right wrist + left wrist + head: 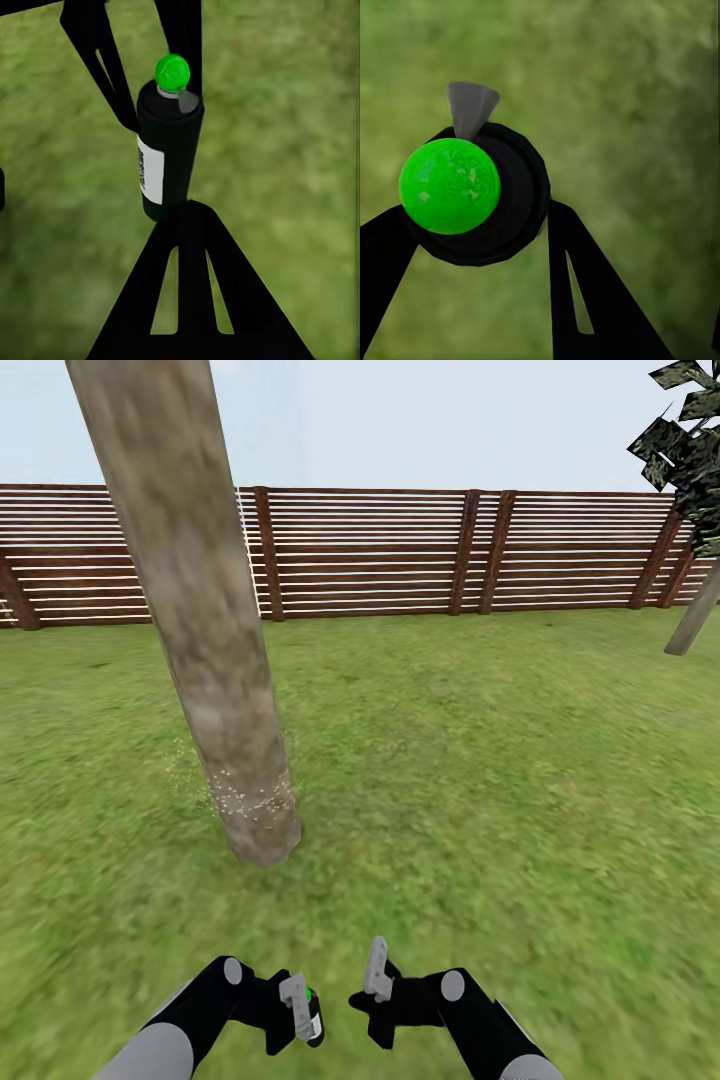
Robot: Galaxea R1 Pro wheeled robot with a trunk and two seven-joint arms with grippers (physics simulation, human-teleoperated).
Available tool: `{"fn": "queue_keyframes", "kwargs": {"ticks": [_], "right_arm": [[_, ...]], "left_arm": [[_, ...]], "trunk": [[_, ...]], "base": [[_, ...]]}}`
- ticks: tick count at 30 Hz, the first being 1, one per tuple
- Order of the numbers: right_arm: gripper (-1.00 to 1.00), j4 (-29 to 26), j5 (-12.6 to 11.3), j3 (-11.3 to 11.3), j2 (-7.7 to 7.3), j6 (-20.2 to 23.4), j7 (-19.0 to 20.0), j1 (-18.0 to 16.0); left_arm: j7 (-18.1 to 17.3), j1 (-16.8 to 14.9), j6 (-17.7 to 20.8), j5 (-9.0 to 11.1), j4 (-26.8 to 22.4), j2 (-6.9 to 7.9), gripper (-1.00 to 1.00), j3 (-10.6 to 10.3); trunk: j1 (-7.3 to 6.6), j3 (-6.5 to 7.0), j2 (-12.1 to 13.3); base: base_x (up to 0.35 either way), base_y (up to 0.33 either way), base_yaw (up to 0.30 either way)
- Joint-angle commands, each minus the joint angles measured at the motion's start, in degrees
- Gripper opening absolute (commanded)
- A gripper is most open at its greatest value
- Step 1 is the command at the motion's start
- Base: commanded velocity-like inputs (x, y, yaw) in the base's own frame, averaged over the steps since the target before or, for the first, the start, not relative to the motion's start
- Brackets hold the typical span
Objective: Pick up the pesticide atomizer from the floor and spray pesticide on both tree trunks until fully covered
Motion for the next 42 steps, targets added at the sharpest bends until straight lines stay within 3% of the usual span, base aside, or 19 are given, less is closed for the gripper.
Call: {"fn": "queue_keyframes", "kwargs": {"ticks": [1, 9, 16, 28, 42], "right_arm": [[-1.0, -0.11, 0.43, -0.1, 0.02, -0.26, 0.14, -0.01], [-1.0, -0.14, 0.43, -0.1, 0.02, -0.27, 0.17, -0.01], [-1.0, -0.23, 0.43, -0.1, 0.02, -0.23, 0.17, -0.01], [-1.0, -0.23, 0.43, -0.1, 0.02, -0.22, 0.17, -0.01], [-1.0, -0.22, 0.43, -0.1, 0.02, -0.23, 0.17, -0.01]], "left_arm": [[-0.29, -0.03, -0.58, -0.58, -0.06, -0.04, -1.0, 0.41], [-0.59, 0.06, -1.16, -0.61, 1.45, -0.13, -1.0, 0.01], [-0.52, 0.06, -3.92, 0.06, 2.55, -0.28, -1.0, -0.4], [-0.52, 0.04, -4.03, 0.95, 3.7, -2.58, -1.0, -0.38], [-0.46, -0.05, -3.86, 0.98, 3.41, -3.88, -1.0, -0.12]], "trunk": [[-0.01, -0.05, -0.02], [-0.01, -0.05, -0.02], [-0.01, -0.05, -0.02], [-0.01, -0.05, -0.02], [-0.01, -0.05, -0.02]], "base": [[0.0, 0.0, 0.0], [0.0, 0.0, 0.0], [0.0, 0.0, 0.0], [0.0, 0.0, 0.0], [0.0, 0.0, 0.0]]}}
